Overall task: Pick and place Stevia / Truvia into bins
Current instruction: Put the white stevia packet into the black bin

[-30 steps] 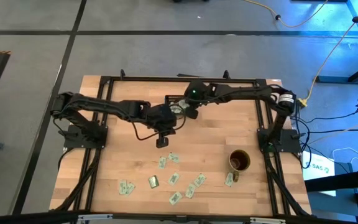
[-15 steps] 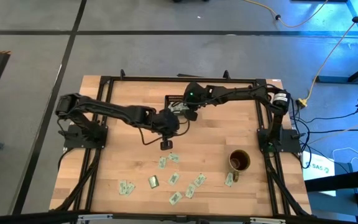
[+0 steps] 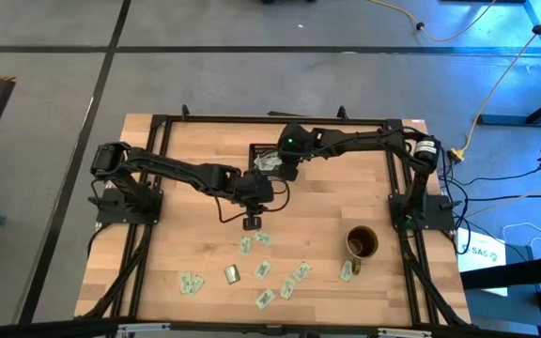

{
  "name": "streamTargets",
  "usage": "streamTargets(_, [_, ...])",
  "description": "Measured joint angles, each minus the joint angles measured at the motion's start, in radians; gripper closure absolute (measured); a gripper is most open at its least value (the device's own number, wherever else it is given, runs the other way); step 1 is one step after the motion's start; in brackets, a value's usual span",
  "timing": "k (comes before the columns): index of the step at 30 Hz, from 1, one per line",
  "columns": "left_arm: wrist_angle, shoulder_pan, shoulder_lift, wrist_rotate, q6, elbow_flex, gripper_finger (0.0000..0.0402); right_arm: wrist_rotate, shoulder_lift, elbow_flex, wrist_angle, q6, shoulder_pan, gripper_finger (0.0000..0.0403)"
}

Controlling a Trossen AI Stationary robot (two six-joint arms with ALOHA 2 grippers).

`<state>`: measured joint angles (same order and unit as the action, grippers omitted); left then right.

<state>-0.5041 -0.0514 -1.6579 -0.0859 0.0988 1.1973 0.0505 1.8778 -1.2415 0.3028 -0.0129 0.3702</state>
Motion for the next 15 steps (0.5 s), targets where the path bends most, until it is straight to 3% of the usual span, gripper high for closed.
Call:
streamTargets(8, [0.017, -0.061, -0.024, 0.002, -0.018, 0.001, 0.0306, 0.005, -0.204, 0.014, 0.032, 0.059, 0.006, 0.0279])
streamTargets(15, [0.035, -0.11, -0.099, -0.009, -0.039, 0.001, 0.0311, 0.038, -0.414, 0.154, -0.042, 0.093, 0.0, 0.0279])
